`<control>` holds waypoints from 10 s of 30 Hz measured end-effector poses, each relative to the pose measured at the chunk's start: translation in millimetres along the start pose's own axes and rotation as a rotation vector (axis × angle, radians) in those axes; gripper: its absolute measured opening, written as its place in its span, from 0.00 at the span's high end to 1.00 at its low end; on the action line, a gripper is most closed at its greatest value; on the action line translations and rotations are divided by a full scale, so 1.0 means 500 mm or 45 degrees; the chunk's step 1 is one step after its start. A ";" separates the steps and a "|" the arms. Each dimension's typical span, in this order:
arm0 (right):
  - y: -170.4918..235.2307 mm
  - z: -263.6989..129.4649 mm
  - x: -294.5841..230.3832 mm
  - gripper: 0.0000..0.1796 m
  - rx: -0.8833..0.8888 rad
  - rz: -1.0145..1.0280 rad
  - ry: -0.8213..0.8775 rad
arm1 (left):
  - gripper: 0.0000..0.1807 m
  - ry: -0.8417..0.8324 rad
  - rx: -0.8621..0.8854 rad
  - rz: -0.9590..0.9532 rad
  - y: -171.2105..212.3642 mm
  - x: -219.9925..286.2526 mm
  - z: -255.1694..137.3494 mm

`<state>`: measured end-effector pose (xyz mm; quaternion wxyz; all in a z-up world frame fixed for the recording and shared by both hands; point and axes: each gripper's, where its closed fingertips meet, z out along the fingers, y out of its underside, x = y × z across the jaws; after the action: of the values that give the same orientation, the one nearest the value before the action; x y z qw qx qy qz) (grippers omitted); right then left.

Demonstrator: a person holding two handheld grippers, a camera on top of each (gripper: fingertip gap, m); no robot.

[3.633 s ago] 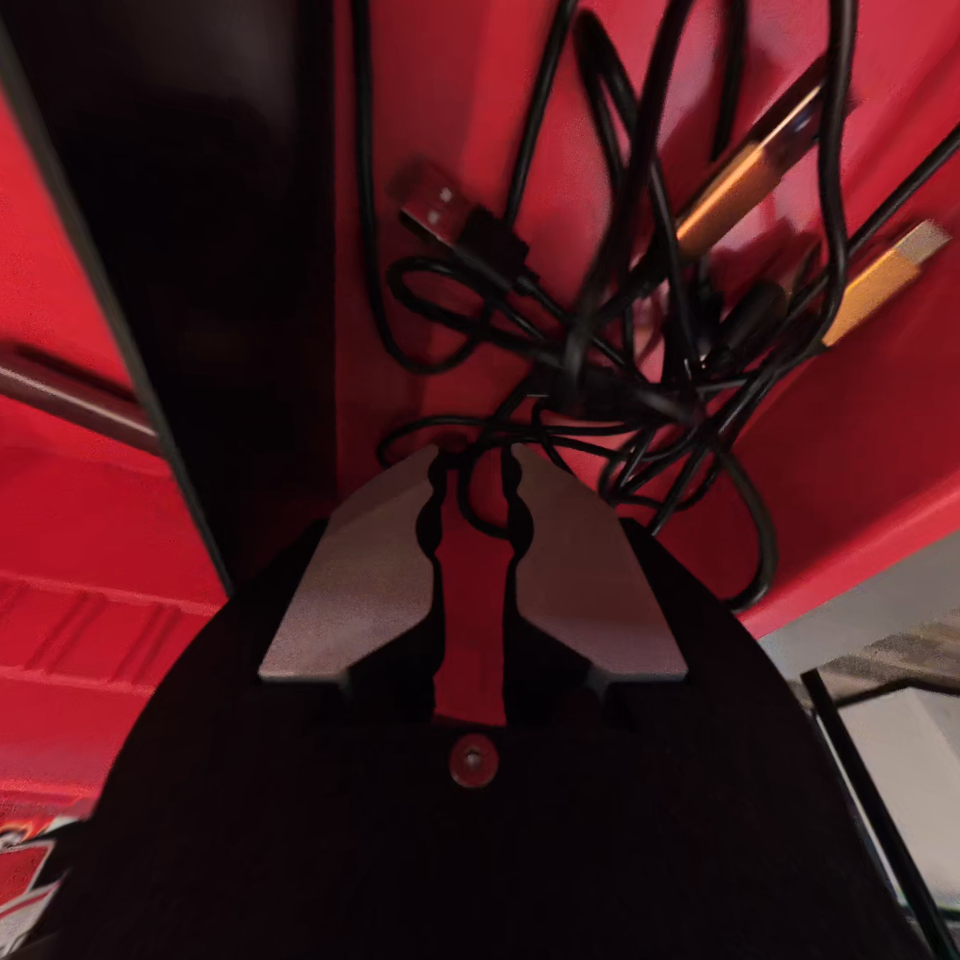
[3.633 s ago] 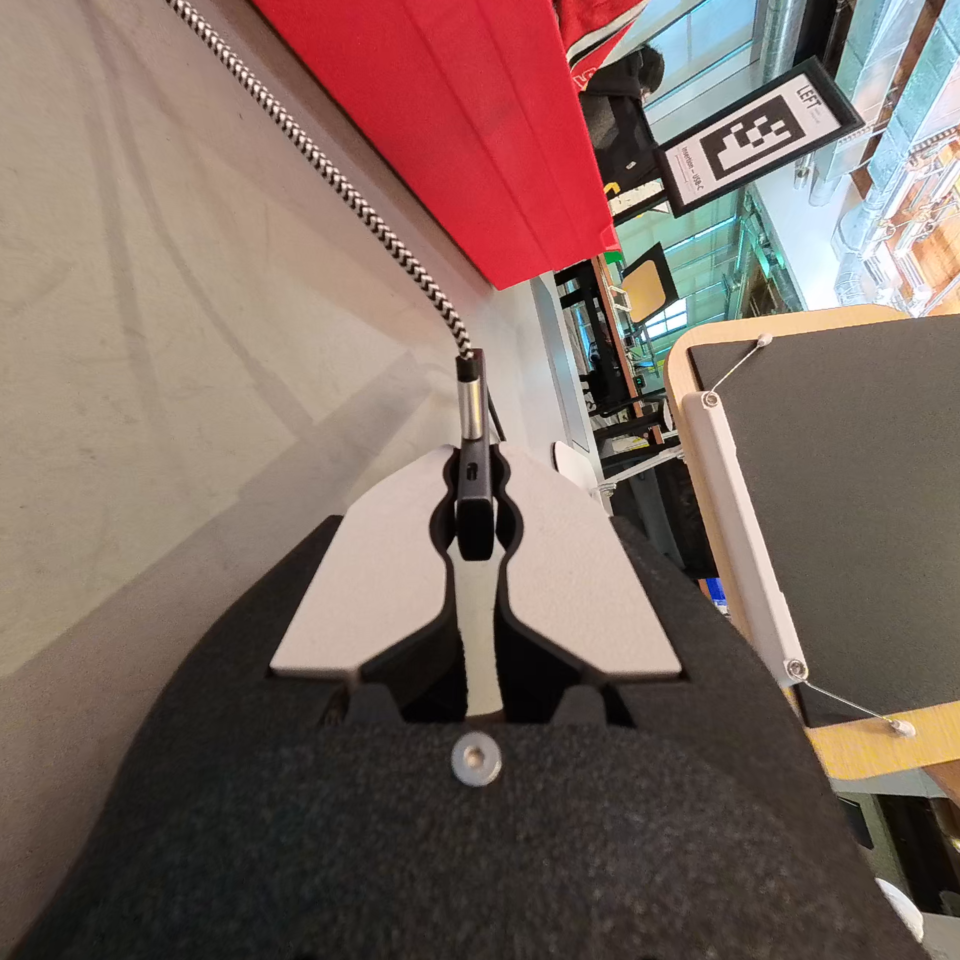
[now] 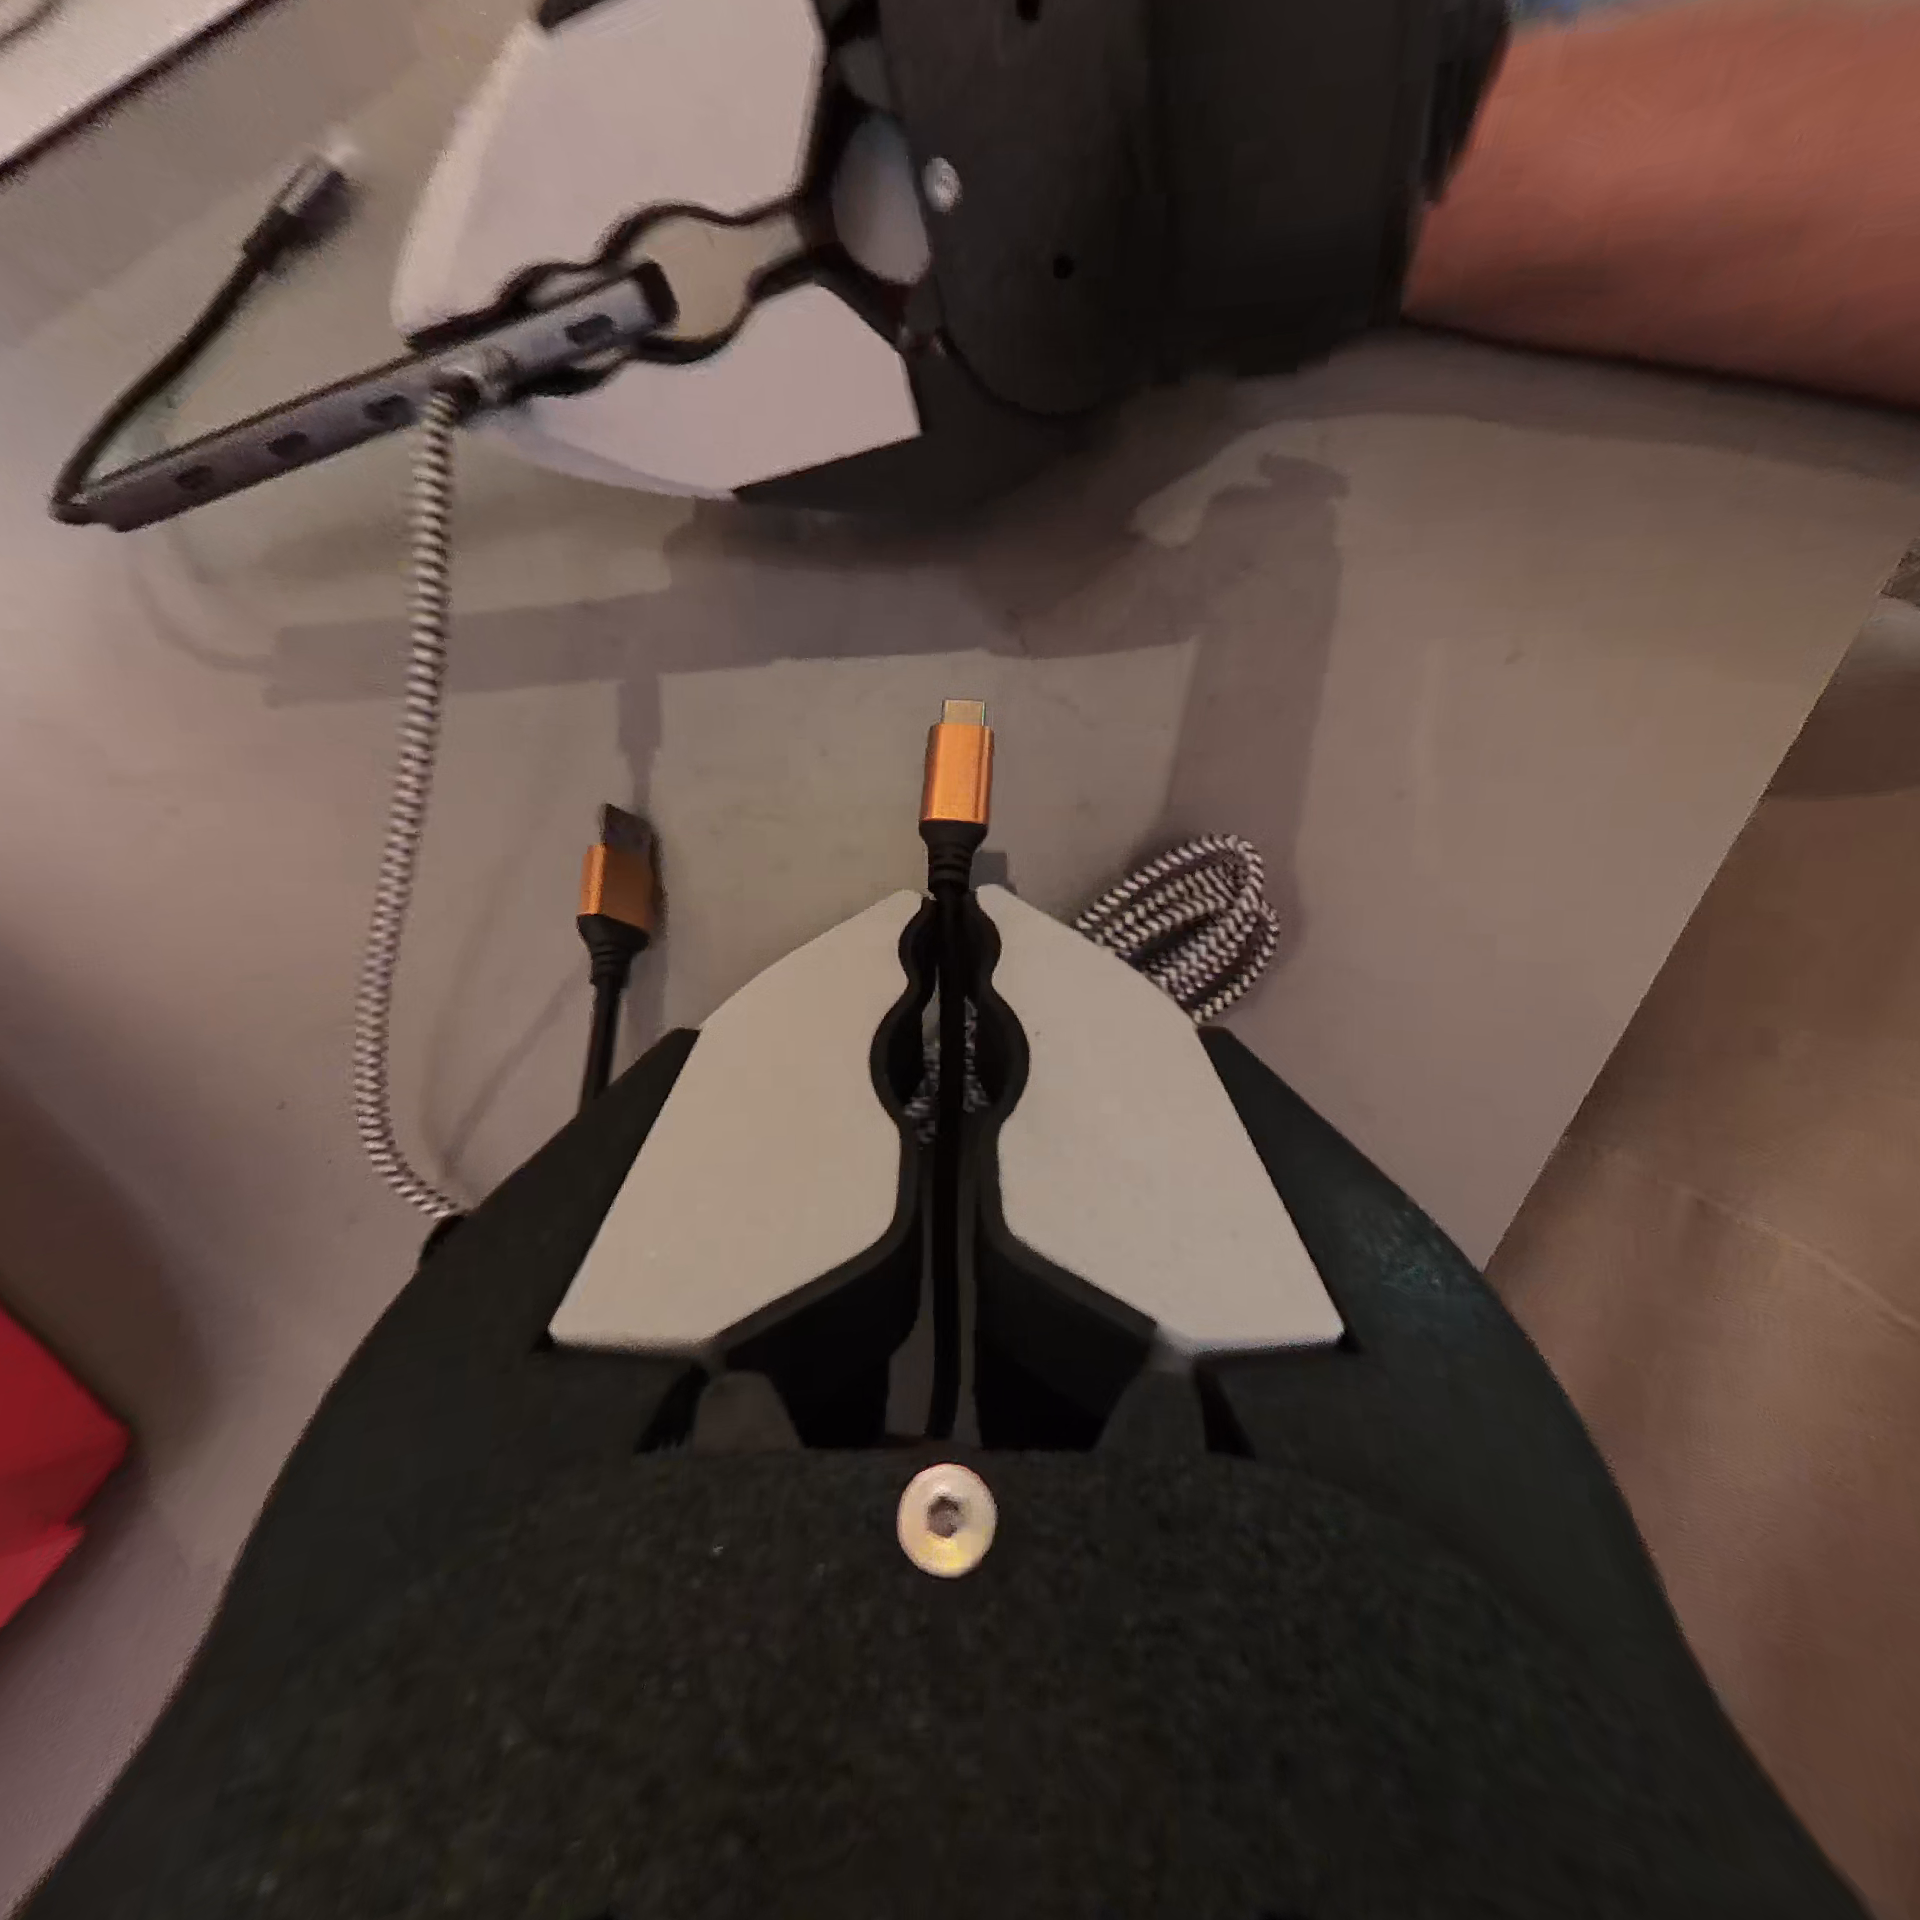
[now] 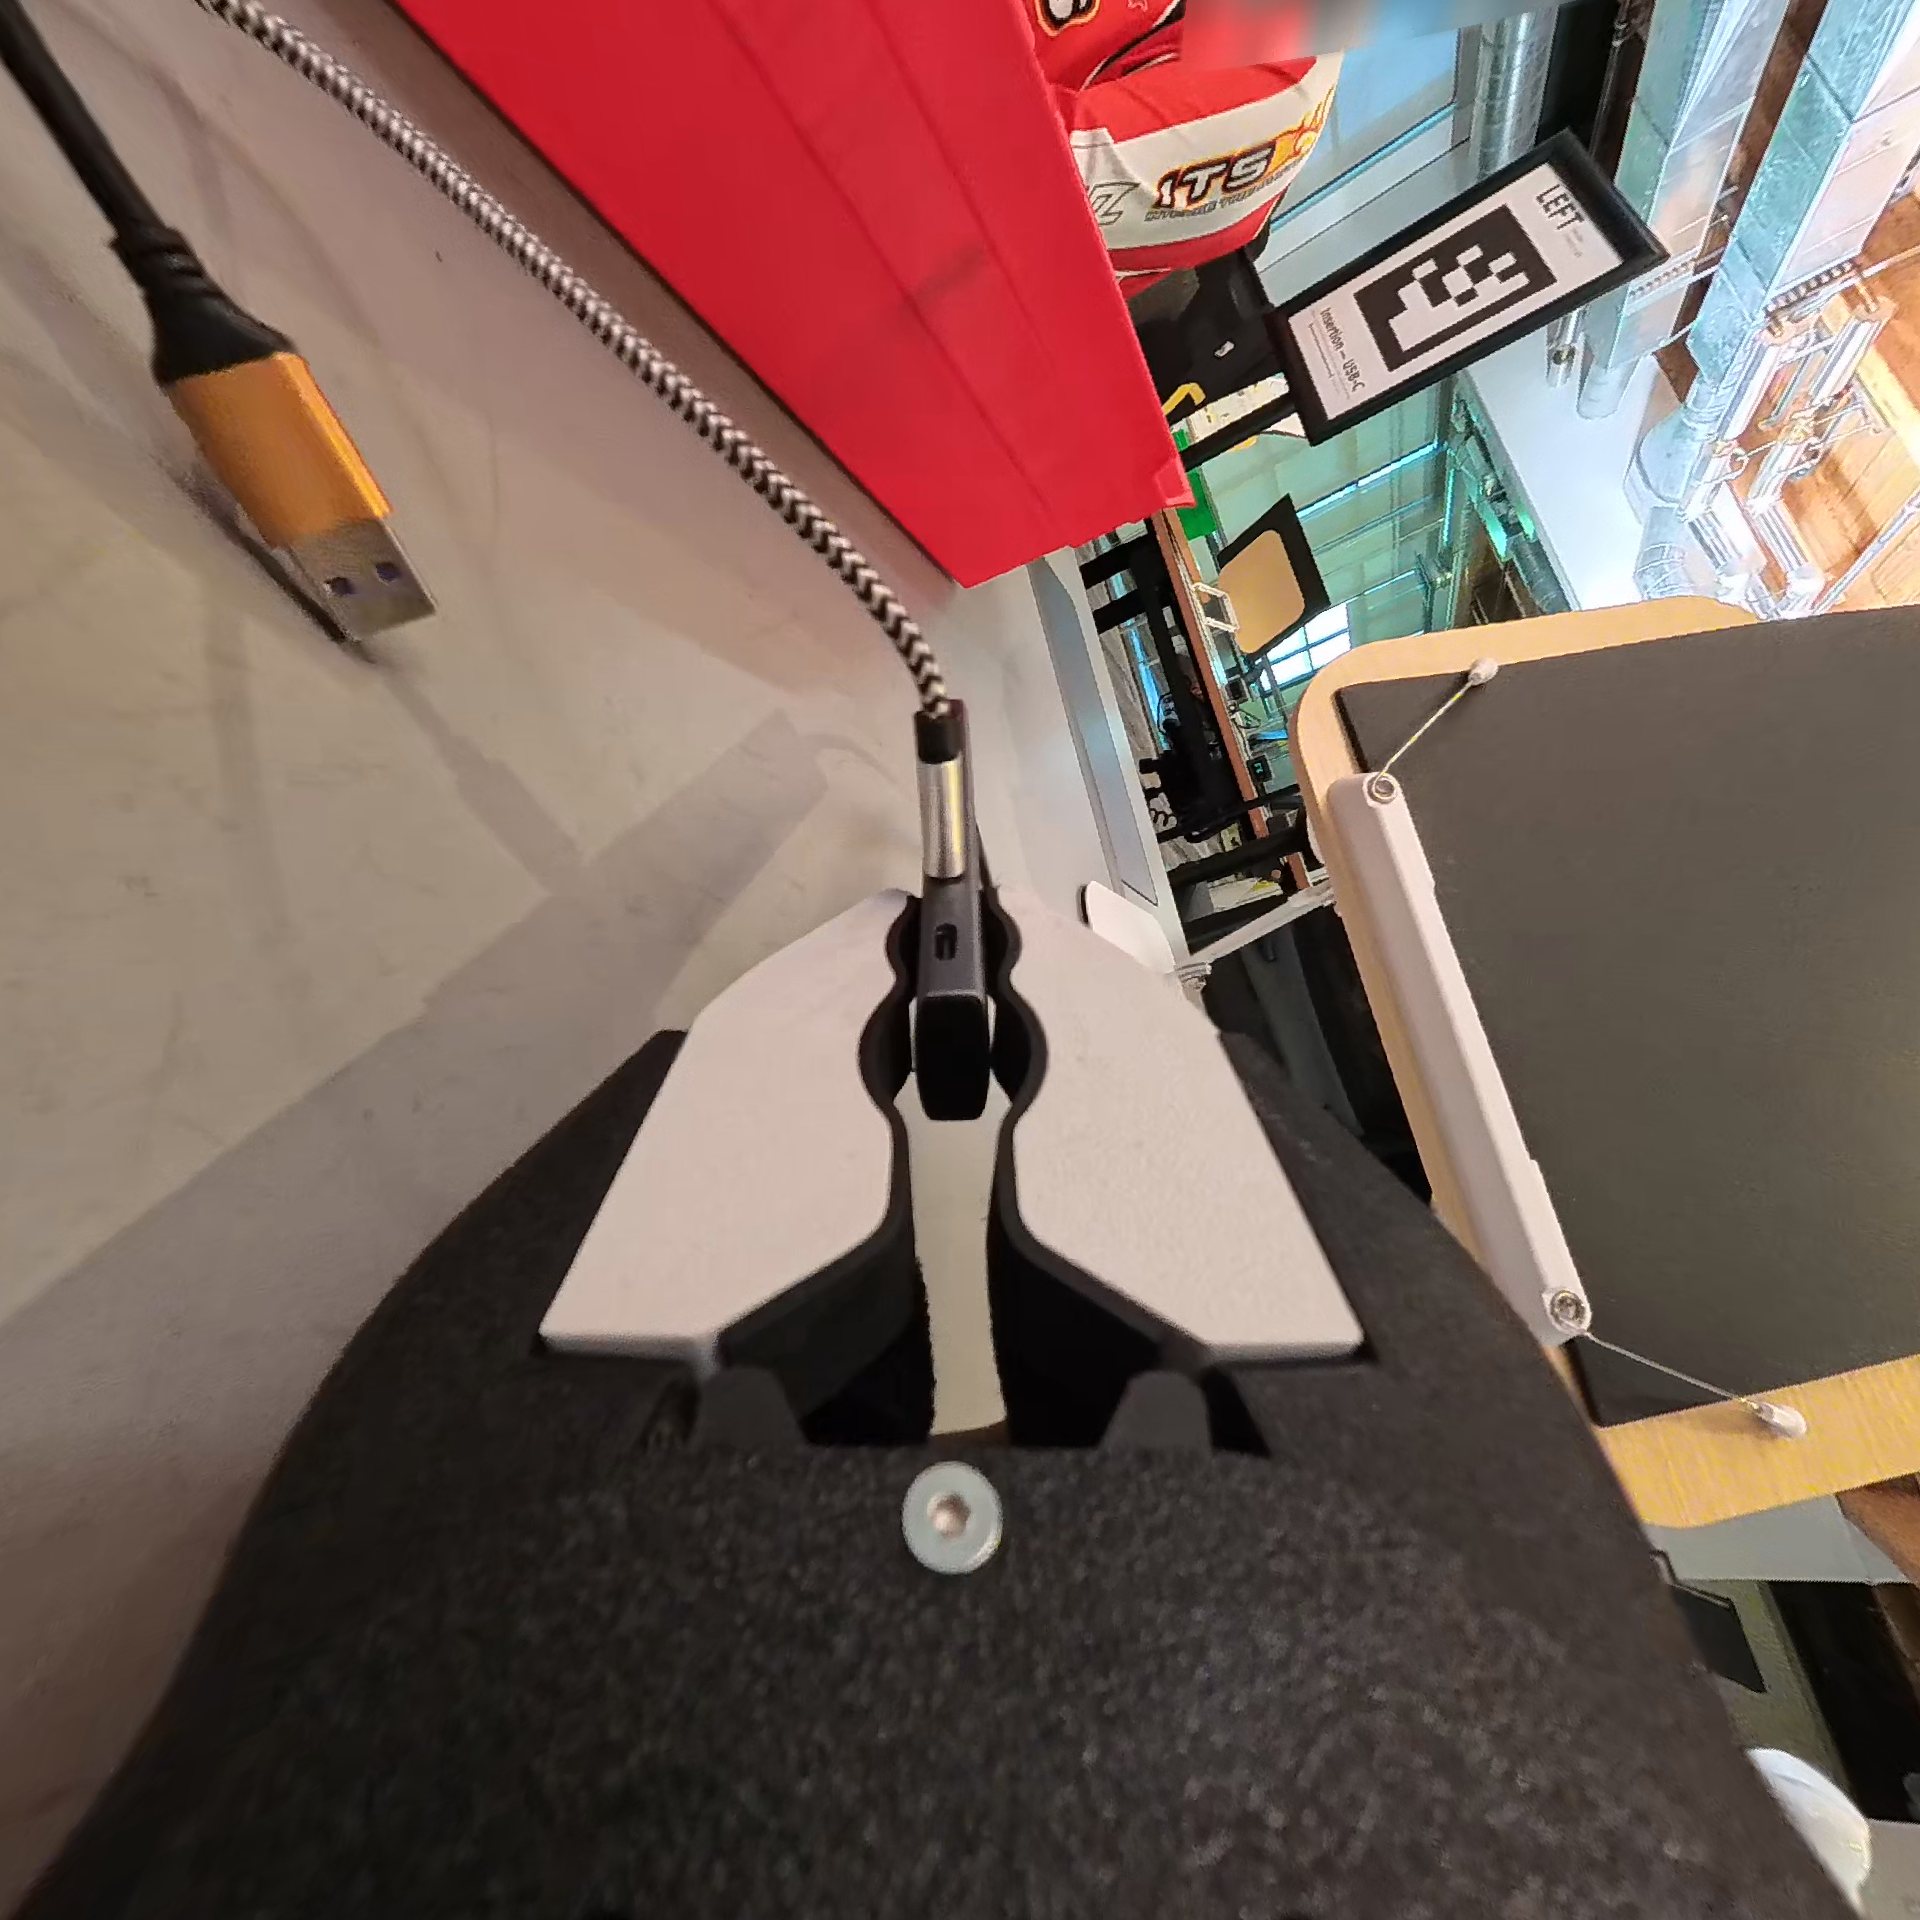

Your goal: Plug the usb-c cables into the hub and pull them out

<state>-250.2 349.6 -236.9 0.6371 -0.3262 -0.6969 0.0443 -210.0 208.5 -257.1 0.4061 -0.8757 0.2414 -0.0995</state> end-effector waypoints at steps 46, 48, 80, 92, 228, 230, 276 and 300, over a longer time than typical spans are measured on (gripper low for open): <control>-0.007 0.013 -0.010 0.95 -0.120 -0.241 0.073 | 0.98 -0.205 -0.177 -0.060 -0.097 -0.128 0.042; -0.007 0.014 -0.010 0.95 -0.120 -0.240 0.074 | 0.98 -0.200 -0.183 -0.060 -0.096 -0.127 0.042; -0.006 0.018 -0.022 0.95 -0.145 -0.258 0.047 | 0.98 -0.160 -0.163 -0.145 -0.088 -0.131 0.055; 0.004 0.013 -0.019 0.95 -0.150 -0.309 0.039 | 0.98 -0.202 -0.135 -0.213 -0.079 -0.165 0.056; -0.026 -0.469 -0.098 0.83 -0.107 1.798 -0.347 | 0.79 -0.311 -0.714 -0.553 0.016 -0.701 -0.192; -0.035 -0.471 -0.105 0.83 -0.101 1.791 -0.368 | 0.79 -0.327 -0.835 -0.616 0.053 -0.753 -0.149; -0.194 -0.354 0.110 0.79 0.204 1.523 -0.258 | 0.88 -1.311 0.389 1.447 -0.262 -0.105 -0.139; -0.167 -0.291 -0.010 0.95 0.231 1.075 -0.396 | 0.77 -0.358 0.366 0.403 -0.108 -0.005 -0.066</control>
<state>-150.2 230.0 -174.5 0.4771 -0.5140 -0.5836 0.4095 -206.0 217.6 -194.6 0.5666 -0.7655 0.3000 0.0549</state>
